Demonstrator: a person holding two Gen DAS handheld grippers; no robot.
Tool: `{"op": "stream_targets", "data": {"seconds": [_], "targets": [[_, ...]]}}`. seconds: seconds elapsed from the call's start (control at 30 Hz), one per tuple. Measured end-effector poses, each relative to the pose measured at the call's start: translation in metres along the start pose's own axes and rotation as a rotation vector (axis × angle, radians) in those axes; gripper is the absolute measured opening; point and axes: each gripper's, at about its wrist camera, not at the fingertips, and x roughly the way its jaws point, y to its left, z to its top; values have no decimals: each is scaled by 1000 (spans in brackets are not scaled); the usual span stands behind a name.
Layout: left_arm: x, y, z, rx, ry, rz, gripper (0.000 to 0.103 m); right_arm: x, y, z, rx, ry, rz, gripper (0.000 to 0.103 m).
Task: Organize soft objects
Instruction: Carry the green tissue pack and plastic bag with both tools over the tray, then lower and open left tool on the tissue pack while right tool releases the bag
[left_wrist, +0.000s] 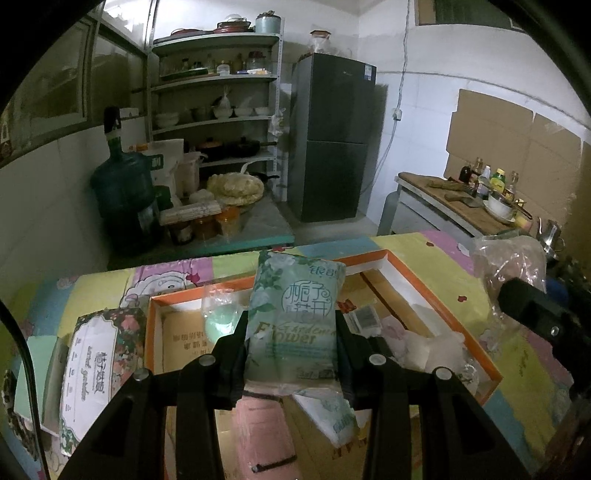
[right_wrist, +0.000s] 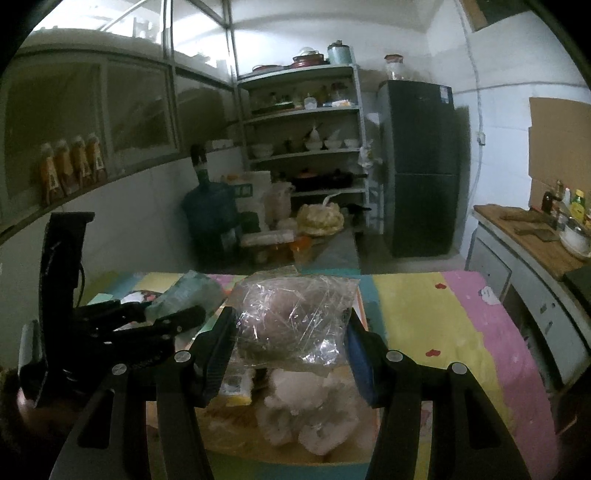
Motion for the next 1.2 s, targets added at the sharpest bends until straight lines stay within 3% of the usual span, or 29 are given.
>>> {"op": "stream_targets", "data": {"seconds": [0.67, 1.2], "targets": [[45, 1, 1, -6, 106, -18, 40, 69, -25, 19, -38, 163, 57, 58], [70, -8, 2, 1, 157, -49, 40, 131, -38, 12, -45, 299, 69, 58]]}}
